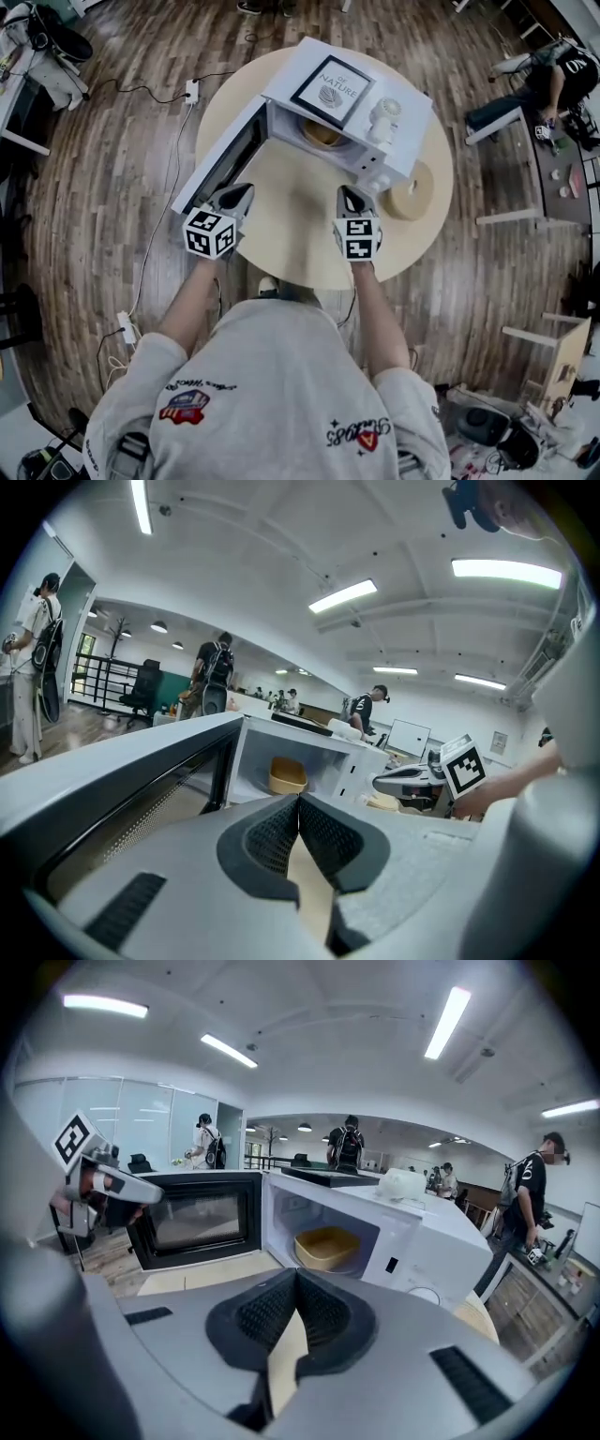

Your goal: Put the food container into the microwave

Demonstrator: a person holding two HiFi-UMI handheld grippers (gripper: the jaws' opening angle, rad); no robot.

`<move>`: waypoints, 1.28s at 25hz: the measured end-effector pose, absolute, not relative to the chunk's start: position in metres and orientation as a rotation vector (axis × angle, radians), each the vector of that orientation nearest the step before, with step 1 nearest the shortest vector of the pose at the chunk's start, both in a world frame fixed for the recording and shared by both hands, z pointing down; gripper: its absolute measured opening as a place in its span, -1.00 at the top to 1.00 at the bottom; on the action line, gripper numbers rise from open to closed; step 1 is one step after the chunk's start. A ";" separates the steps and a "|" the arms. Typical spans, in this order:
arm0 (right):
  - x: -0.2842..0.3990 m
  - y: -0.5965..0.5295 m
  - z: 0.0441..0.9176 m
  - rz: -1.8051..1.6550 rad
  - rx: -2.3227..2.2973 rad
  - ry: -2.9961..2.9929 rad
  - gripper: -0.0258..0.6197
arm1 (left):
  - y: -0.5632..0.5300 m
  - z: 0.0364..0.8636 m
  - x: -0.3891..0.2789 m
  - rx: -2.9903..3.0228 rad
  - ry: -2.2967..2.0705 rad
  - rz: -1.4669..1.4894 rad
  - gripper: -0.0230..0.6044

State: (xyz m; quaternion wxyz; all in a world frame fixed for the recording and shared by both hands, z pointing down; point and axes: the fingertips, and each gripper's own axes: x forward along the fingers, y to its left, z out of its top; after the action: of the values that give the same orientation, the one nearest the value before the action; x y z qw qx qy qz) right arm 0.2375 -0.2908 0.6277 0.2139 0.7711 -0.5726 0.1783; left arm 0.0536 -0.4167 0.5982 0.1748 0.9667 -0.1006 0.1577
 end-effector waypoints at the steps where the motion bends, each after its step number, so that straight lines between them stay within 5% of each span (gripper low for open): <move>1: 0.233 -0.285 0.623 0.489 2.157 -1.605 0.91 | -0.413 0.595 0.054 2.748 -0.275 0.440 0.91; 32: 0.177 -0.178 0.519 0.275 2.450 -1.648 0.92 | -0.365 0.519 0.038 2.889 -0.156 0.285 0.91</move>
State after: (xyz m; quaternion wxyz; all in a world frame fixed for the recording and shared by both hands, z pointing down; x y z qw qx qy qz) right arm 0.1767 -0.1784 0.5189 0.0878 0.8230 -0.5536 0.0925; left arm 0.0380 -0.3654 0.5195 0.1170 0.9869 -0.0533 0.0973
